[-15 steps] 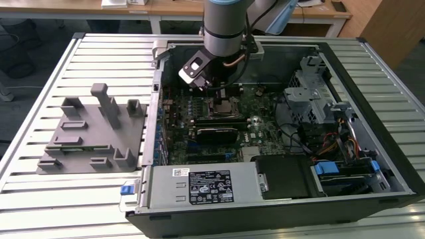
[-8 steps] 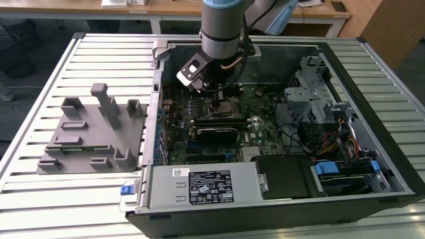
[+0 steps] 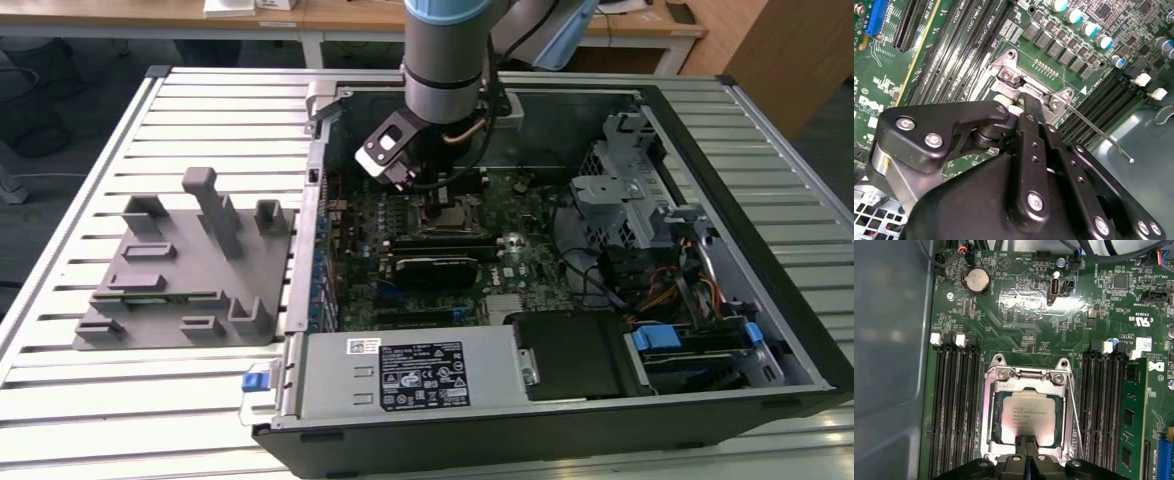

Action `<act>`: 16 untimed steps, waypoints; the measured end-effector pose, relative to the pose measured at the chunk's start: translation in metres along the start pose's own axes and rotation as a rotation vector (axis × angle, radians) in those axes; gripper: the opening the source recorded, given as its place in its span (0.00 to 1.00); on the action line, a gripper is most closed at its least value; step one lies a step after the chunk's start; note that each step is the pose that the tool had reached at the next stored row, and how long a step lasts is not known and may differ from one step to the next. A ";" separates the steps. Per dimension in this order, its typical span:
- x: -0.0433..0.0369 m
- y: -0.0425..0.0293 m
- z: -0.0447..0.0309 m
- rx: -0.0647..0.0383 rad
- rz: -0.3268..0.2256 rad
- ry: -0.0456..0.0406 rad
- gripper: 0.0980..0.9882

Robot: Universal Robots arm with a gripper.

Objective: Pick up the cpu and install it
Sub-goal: 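Close the cpu cover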

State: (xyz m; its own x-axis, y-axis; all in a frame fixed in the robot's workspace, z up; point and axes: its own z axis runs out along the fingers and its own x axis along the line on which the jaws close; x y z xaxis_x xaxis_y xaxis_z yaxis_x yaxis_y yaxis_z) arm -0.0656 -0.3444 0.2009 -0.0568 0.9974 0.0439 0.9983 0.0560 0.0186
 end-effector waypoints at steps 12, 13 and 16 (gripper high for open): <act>-0.0005 0.0059 0.0035 0.000 0.000 0.0008 0.01; -0.0003 0.0061 0.0023 -0.001 0.000 0.0021 0.01; 0.0001 0.0063 -0.0085 0.000 0.000 0.0010 0.01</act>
State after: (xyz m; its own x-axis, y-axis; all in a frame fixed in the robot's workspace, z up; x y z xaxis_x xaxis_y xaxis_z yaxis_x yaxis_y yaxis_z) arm -0.0595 -0.3443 0.2095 -0.0568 0.9974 0.0450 0.9983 0.0560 0.0186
